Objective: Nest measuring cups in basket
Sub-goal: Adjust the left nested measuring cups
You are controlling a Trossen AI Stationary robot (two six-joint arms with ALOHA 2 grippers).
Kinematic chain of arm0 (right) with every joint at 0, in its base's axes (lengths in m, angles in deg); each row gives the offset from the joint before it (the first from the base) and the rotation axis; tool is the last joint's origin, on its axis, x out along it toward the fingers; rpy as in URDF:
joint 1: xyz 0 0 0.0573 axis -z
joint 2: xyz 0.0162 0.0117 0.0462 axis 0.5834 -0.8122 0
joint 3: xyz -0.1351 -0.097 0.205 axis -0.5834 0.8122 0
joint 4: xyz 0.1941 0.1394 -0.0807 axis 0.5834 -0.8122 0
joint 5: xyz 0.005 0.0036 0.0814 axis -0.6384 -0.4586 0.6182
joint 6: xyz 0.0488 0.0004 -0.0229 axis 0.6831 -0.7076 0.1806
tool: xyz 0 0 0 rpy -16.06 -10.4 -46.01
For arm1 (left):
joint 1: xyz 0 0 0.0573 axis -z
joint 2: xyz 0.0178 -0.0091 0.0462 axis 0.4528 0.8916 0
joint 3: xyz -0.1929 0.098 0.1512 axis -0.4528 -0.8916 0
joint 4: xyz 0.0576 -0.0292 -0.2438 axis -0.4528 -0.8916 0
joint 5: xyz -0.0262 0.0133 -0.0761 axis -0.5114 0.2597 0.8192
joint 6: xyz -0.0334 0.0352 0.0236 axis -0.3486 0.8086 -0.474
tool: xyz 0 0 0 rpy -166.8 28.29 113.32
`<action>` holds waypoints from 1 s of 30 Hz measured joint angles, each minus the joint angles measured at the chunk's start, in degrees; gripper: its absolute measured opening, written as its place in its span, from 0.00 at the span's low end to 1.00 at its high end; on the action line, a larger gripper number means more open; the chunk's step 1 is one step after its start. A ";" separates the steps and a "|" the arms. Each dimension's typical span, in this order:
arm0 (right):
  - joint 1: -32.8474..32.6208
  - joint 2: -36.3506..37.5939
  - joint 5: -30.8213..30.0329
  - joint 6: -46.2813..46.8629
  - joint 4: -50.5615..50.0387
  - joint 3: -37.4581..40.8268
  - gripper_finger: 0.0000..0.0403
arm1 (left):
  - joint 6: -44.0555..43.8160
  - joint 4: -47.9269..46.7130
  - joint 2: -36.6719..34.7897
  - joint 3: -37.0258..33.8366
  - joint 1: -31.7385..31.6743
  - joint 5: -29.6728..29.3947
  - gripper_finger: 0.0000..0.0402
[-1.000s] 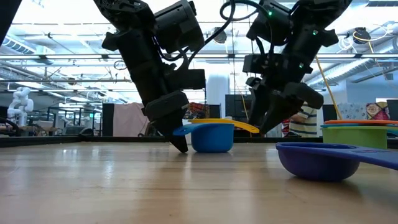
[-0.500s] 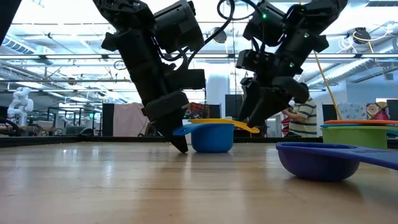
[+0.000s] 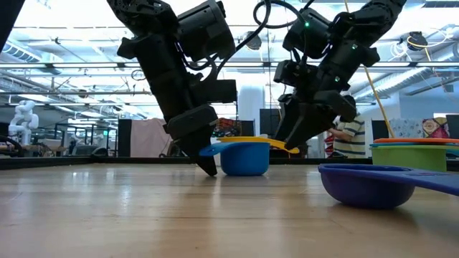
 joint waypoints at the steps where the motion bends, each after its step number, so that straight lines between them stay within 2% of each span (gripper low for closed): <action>1: 0.00 0.00 0.04 0.01 0.08 0.00 0.61 | 0.00 0.05 0.00 0.00 0.00 0.01 0.30; 7: 0.00 0.00 4.26 1.68 -1.17 0.00 0.61 | 0.00 0.29 0.00 0.01 0.00 0.02 0.30; 14: 0.00 0.00 4.67 3.39 -1.10 0.00 0.61 | -0.02 0.37 0.00 0.02 0.00 0.05 0.30; 18: 0.02 0.00 9.11 6.07 -1.13 0.00 0.61 | -0.04 0.40 0.00 0.02 0.00 0.05 0.30; 24: -0.29 0.00 5.94 5.96 -1.37 0.00 0.61 | -0.09 0.46 0.00 0.04 -0.26 0.38 0.30; 30: -0.29 0.00 7.39 7.39 -1.70 0.00 0.60 | -0.11 0.46 0.00 0.06 -0.26 0.36 0.30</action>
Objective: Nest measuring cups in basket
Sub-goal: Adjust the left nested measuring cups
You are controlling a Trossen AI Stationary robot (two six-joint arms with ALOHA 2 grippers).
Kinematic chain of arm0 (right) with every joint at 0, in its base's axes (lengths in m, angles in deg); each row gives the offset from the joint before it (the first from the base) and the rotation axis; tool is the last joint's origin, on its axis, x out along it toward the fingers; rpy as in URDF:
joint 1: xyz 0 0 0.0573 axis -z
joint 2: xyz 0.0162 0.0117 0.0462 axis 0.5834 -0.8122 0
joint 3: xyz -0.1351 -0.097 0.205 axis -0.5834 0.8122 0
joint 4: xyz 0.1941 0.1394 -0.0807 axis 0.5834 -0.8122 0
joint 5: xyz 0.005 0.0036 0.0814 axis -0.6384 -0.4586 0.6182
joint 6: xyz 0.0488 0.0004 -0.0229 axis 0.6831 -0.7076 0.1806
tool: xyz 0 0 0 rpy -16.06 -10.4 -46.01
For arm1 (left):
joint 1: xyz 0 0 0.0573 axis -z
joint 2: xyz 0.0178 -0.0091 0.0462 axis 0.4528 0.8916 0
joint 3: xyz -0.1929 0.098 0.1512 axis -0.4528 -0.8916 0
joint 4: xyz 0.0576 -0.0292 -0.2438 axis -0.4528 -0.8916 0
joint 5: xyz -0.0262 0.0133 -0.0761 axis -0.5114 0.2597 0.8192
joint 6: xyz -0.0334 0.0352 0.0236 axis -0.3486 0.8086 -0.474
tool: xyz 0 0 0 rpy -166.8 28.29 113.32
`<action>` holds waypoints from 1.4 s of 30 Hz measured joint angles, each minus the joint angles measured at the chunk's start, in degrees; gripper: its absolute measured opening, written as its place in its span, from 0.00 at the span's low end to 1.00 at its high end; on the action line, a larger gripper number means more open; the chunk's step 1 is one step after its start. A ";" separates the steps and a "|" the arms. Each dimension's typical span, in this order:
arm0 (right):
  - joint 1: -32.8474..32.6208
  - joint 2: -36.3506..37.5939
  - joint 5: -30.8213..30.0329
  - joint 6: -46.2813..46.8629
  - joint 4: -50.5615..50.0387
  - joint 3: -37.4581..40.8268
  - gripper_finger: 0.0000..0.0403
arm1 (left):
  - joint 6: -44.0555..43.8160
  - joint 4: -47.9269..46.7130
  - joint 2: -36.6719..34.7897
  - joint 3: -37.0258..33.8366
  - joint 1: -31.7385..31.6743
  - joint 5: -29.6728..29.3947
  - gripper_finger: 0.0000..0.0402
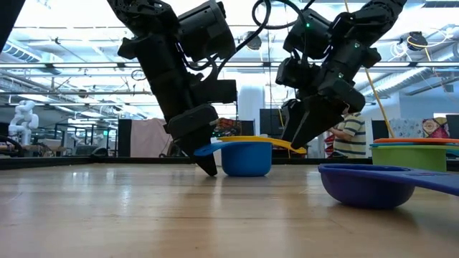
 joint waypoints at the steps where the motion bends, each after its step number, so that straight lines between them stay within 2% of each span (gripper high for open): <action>1: 0.00 0.00 0.01 0.00 0.02 0.00 0.59 | 0.00 0.01 0.00 0.00 0.00 0.00 0.30; 8: 0.02 0.00 -0.09 -0.36 -0.01 0.00 0.53 | -0.07 0.02 0.00 0.00 0.00 -0.04 0.30; 23: 0.00 0.00 -0.40 0.24 -0.64 0.00 0.27 | -0.48 0.03 0.00 0.00 0.00 -0.22 0.30; 36: 0.02 0.00 -1.66 0.19 -0.42 0.00 0.13 | -0.57 0.04 0.00 0.00 0.00 -0.28 0.30; 42: 0.02 0.00 -1.66 0.04 -0.46 0.00 0.13 | -0.84 -0.04 0.02 0.00 0.10 -0.30 0.30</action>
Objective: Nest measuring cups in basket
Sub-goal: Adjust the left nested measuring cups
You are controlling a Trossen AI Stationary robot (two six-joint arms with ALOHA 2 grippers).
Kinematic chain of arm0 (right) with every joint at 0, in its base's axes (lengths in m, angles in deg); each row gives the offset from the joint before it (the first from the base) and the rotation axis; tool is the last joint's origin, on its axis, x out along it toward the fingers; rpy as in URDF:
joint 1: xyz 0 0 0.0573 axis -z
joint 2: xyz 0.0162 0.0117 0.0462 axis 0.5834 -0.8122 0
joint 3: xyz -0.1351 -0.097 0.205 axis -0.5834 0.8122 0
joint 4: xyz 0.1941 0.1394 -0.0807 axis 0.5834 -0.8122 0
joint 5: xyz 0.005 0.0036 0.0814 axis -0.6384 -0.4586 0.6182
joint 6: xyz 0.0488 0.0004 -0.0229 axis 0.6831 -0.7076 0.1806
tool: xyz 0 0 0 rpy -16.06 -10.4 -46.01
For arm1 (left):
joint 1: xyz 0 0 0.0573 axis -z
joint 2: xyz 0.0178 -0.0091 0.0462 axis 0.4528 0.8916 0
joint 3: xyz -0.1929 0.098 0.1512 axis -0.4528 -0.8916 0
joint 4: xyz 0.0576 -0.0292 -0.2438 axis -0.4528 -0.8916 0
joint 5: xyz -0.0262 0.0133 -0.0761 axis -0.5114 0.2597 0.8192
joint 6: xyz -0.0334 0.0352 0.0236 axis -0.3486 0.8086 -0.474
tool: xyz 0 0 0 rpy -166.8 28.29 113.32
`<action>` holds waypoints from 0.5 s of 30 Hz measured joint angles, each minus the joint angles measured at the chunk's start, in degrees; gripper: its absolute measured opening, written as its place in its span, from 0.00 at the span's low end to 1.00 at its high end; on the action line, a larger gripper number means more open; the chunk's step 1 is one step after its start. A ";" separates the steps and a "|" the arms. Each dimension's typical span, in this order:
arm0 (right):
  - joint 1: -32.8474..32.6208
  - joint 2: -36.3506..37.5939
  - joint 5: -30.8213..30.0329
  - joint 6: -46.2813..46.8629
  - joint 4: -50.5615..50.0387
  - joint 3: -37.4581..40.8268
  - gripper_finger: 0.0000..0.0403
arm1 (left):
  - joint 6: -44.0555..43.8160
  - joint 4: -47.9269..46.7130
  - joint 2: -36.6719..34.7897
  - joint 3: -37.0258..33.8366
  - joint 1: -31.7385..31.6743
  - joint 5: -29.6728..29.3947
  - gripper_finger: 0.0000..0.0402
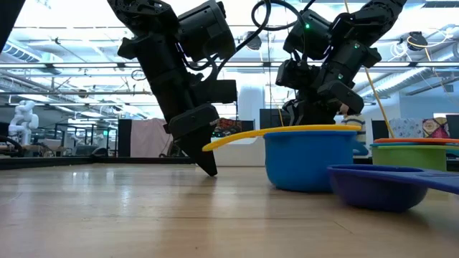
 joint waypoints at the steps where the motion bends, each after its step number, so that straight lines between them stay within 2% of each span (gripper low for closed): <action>1: -0.02 0.00 0.00 0.02 -0.09 0.00 0.14 | -0.10 -0.07 0.00 0.00 0.08 -0.11 0.30; 4: 0.02 0.00 -0.53 0.00 -0.78 0.00 0.19 | -0.19 -1.05 0.00 0.07 0.49 -0.32 0.30; 9: 0.47 0.00 -6.57 -0.81 -3.42 0.00 0.30 | -1.02 -5.32 -1.66 -0.06 0.82 0.65 0.30; 12: 1.39 0.00 -7.43 -0.82 -3.83 0.00 0.37 | -0.13 -6.62 -6.20 -0.44 1.05 2.95 0.30; 15: 1.97 1.09 -7.39 0.50 -4.91 0.00 0.42 | 0.14 -6.37 -14.26 -0.01 1.75 3.25 0.30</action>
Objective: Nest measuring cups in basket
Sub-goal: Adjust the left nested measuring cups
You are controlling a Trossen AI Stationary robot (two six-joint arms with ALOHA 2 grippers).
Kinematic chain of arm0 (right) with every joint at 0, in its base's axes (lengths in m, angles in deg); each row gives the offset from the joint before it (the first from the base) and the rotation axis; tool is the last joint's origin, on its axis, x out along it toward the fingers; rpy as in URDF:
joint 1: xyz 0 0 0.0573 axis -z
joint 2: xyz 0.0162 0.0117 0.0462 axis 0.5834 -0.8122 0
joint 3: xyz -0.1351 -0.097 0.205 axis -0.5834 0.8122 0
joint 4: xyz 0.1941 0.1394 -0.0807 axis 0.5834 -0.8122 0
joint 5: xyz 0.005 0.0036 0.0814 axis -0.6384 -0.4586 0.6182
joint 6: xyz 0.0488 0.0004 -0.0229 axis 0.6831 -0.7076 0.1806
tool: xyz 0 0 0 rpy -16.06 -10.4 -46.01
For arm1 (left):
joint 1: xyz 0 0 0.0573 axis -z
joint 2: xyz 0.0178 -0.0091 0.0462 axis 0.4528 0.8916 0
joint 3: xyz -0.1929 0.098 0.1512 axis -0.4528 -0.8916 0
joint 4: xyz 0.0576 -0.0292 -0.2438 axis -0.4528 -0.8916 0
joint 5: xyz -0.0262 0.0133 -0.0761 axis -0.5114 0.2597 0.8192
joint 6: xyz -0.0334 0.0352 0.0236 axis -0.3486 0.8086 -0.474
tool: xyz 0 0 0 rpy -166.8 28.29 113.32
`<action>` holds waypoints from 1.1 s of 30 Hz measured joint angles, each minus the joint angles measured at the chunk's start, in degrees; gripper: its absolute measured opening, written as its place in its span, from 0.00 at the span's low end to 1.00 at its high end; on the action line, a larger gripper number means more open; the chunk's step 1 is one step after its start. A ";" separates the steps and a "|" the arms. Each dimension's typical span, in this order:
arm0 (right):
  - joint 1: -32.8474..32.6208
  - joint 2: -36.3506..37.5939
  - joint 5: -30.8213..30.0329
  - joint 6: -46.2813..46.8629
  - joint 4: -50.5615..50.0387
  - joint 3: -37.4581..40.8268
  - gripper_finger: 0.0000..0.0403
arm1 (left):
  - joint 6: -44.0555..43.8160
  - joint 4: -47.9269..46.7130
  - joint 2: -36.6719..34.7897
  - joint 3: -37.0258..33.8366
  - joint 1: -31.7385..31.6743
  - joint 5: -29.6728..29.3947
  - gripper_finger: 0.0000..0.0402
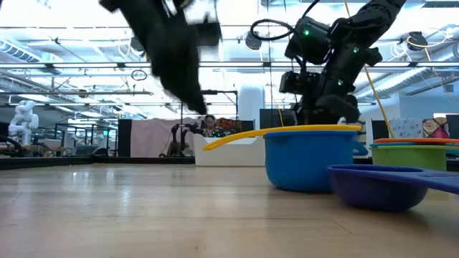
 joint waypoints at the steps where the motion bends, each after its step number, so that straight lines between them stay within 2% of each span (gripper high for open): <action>1: -0.02 0.76 0.06 0.28 0.04 0.00 0.43 | -0.01 -0.63 -2.38 0.03 0.36 0.25 0.30; 7: -4.98 10.07 0.78 -0.33 -1.71 -0.02 0.46 | -1.12 -0.76 -11.43 0.02 4.73 0.06 0.30; 10: -10.23 14.50 -1.64 0.05 -4.35 -0.44 0.44 | -1.14 -0.52 -11.07 -0.06 7.89 -0.05 0.30; 14: -17.95 16.77 -4.40 4.73 -11.97 -4.40 0.42 | -2.35 1.33 -8.54 -0.01 11.60 -0.18 0.30; 18: -24.61 15.87 -4.94 10.25 -16.58 -9.32 0.40 | -3.67 4.36 -5.48 -0.05 14.09 -0.19 0.30; 22: -28.82 13.03 -4.65 16.82 -16.94 -11.52 0.38 | -3.72 6.93 -2.68 0.06 15.84 -0.10 0.30; 27: -31.48 7.96 -4.29 25.36 -16.39 -11.76 0.37 | -3.76 9.34 0.76 -0.03 16.66 0.09 0.30; 33: -33.99 2.61 -1.44 29.94 -12.41 -11.76 0.37 | -3.87 12.31 3.92 -0.03 17.03 2.98 0.30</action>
